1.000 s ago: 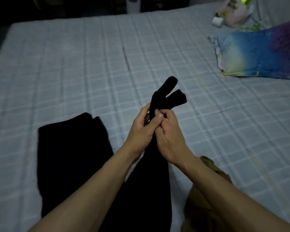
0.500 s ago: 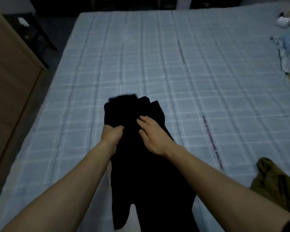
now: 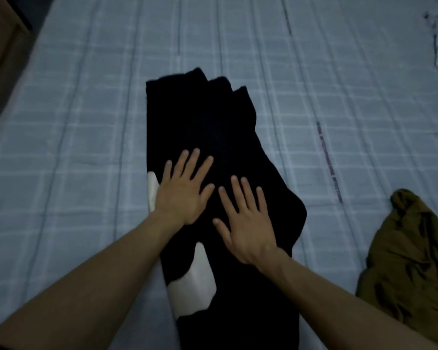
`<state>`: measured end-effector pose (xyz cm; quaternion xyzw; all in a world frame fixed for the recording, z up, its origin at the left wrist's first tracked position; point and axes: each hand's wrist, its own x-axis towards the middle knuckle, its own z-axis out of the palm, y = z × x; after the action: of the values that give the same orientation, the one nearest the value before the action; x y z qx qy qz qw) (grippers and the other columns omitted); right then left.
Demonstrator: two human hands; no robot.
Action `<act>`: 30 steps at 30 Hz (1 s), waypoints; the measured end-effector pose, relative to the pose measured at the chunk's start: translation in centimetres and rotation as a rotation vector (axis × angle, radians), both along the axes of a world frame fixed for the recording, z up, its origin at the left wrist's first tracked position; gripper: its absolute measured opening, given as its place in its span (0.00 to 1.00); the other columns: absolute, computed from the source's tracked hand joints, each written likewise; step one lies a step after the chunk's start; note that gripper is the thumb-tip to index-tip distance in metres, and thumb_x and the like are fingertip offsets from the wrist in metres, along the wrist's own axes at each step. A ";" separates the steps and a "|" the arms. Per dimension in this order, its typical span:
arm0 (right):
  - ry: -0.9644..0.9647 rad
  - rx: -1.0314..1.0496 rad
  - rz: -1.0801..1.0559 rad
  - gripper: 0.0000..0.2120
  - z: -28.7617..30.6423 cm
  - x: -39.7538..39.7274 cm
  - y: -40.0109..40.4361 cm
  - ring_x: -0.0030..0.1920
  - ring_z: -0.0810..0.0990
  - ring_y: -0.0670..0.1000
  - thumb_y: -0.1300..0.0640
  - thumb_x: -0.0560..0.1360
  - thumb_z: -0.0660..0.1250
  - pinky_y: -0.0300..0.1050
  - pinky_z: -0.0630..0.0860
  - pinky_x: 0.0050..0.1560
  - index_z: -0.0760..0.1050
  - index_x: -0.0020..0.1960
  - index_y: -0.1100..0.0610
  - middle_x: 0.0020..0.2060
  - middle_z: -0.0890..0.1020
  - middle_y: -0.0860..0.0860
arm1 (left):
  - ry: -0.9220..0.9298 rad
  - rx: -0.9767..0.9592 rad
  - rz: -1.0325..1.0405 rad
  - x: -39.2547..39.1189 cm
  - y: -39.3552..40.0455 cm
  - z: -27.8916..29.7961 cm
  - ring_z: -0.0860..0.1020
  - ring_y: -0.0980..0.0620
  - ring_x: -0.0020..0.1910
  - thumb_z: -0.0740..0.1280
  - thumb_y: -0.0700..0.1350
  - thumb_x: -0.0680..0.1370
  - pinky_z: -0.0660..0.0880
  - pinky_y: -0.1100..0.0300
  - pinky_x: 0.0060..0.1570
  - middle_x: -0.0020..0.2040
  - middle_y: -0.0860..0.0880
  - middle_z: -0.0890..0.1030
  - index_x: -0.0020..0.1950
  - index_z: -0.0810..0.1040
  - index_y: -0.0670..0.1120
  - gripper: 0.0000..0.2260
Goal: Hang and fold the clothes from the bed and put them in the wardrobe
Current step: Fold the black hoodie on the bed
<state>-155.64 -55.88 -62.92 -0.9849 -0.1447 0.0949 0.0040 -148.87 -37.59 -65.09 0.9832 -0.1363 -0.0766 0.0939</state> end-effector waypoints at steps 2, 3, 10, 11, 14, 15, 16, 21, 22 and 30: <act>-0.012 0.004 0.020 0.32 0.5 -0.1 -0.3 0.79 0.41 0.56 0.38 0.81 0.46 0.61 0.43 0.77 0.51 0.80 0.52 0.79 0.46 0.56 | 0.058 0.025 0.004 0.0 -0.3 1.0 0.41 0.48 0.81 0.48 0.61 0.83 0.41 0.44 0.77 0.82 0.50 0.42 0.81 0.42 0.57 0.29; -0.018 0.013 0.033 0.31 1.0 -0.4 -0.6 0.79 0.40 0.56 0.39 0.81 0.46 0.60 0.43 0.77 0.51 0.80 0.52 0.79 0.45 0.56 | 0.072 0.038 0.013 -0.3 -0.5 1.5 0.40 0.47 0.81 0.49 0.61 0.83 0.41 0.43 0.77 0.82 0.49 0.42 0.81 0.42 0.56 0.30; 0.003 0.159 0.062 0.29 2.2 -10.4 -2.8 0.79 0.42 0.54 0.42 0.81 0.47 0.61 0.53 0.76 0.55 0.79 0.54 0.79 0.51 0.53 | 0.017 0.049 -0.249 -13.3 -1.4 5.2 0.51 0.47 0.81 0.42 0.65 0.79 0.44 0.41 0.77 0.81 0.49 0.56 0.80 0.57 0.55 0.31; 0.000 0.156 0.066 0.29 2.2 -12.8 -3.2 0.79 0.43 0.54 0.42 0.81 0.47 0.61 0.54 0.76 0.55 0.79 0.54 0.79 0.52 0.53 | 0.012 0.035 -0.232 -15.6 -1.4 5.3 0.51 0.47 0.81 0.43 0.64 0.80 0.44 0.41 0.78 0.81 0.49 0.56 0.80 0.58 0.55 0.30; -0.003 0.125 0.043 0.30 1.1 -18.6 -3.9 0.79 0.42 0.53 0.41 0.82 0.45 0.59 0.50 0.77 0.52 0.80 0.54 0.80 0.49 0.52 | 0.065 -0.020 -0.153 -20.8 -1.2 4.2 0.42 0.49 0.81 0.43 0.65 0.80 0.40 0.44 0.78 0.82 0.51 0.47 0.82 0.50 0.54 0.31; 0.000 0.121 0.034 0.30 0.5 -19.5 -4.0 0.79 0.40 0.53 0.40 0.82 0.44 0.59 0.48 0.77 0.50 0.80 0.53 0.80 0.47 0.52 | 0.088 -0.024 -0.139 -21.6 -1.3 3.5 0.38 0.50 0.80 0.41 0.66 0.80 0.37 0.46 0.77 0.82 0.51 0.43 0.82 0.46 0.54 0.32; 0.004 0.121 0.024 0.30 -0.1 -19.9 -4.0 0.79 0.38 0.53 0.40 0.82 0.43 0.59 0.46 0.77 0.50 0.80 0.53 0.80 0.46 0.51 | 0.106 -0.029 -0.130 -21.9 -1.4 2.9 0.36 0.51 0.80 0.39 0.67 0.79 0.34 0.48 0.76 0.82 0.52 0.40 0.81 0.42 0.55 0.33; -0.004 0.182 0.046 0.31 -0.6 -19.6 -4.6 0.79 0.38 0.52 0.39 0.81 0.43 0.59 0.45 0.77 0.52 0.80 0.52 0.80 0.47 0.51 | 0.111 -0.078 -0.128 -21.3 -1.5 2.6 0.39 0.51 0.80 0.39 0.68 0.76 0.36 0.48 0.76 0.82 0.52 0.44 0.82 0.46 0.55 0.36; -0.007 0.209 0.069 0.31 -0.3 -19.7 -5.1 0.79 0.39 0.52 0.39 0.80 0.44 0.58 0.46 0.77 0.53 0.79 0.52 0.80 0.48 0.51 | 0.081 -0.114 -0.121 -21.7 -1.3 3.1 0.43 0.50 0.81 0.42 0.67 0.77 0.40 0.47 0.77 0.82 0.51 0.48 0.82 0.51 0.54 0.35; -0.114 0.449 0.075 0.29 2.2 -21.7 -10.1 0.78 0.55 0.53 0.59 0.75 0.50 0.50 0.58 0.76 0.61 0.77 0.57 0.77 0.60 0.52 | -0.112 -0.276 -0.338 -28.9 3.4 5.2 0.64 0.46 0.76 0.66 0.44 0.69 0.66 0.49 0.72 0.77 0.48 0.67 0.75 0.69 0.47 0.33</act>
<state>-177.38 -66.03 -60.70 -0.9570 -0.1986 0.0047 0.2114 -177.80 -34.20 -59.85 0.9270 -0.3131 -0.0170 0.2057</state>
